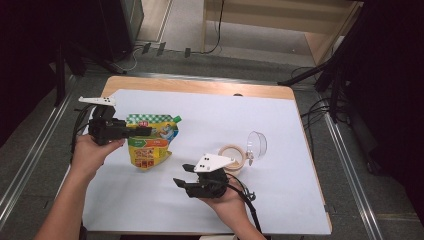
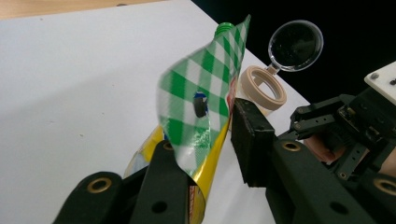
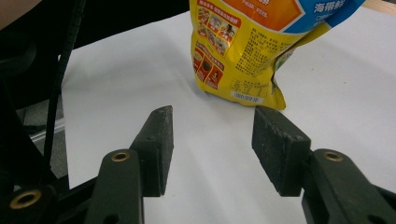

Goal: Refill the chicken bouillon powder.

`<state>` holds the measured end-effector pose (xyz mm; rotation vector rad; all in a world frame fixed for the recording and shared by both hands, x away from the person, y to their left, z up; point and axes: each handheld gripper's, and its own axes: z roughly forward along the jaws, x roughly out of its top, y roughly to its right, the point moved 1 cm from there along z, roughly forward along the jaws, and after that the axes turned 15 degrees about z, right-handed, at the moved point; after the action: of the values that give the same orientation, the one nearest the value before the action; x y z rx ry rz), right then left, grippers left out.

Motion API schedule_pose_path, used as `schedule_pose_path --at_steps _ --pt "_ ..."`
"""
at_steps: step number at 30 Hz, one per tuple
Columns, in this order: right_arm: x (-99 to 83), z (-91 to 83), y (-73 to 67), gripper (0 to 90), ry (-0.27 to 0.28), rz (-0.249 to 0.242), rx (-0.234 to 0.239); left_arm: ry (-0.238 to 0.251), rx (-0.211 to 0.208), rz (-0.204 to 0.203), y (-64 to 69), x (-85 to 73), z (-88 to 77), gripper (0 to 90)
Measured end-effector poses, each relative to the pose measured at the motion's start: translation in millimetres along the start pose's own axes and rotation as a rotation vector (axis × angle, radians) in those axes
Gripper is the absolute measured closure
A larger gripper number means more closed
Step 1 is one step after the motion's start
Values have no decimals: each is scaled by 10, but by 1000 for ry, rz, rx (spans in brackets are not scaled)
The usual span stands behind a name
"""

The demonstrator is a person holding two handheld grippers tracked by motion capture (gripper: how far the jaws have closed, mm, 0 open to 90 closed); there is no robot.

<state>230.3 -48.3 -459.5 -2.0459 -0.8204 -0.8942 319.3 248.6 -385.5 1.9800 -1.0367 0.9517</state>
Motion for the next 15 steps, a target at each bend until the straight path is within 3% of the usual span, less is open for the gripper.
schedule_pose_path --at_steps 3,6,15 --pt "2 -6 0 501 0 -4 -1 20 -15 7 30 37 -24 718" --pt "4 -10 3 502 5 0 -1 3 7 26 60 64 -36 698" --pt "26 -49 5 502 7 -12 -12 3 21 25 105 132 -124 633"
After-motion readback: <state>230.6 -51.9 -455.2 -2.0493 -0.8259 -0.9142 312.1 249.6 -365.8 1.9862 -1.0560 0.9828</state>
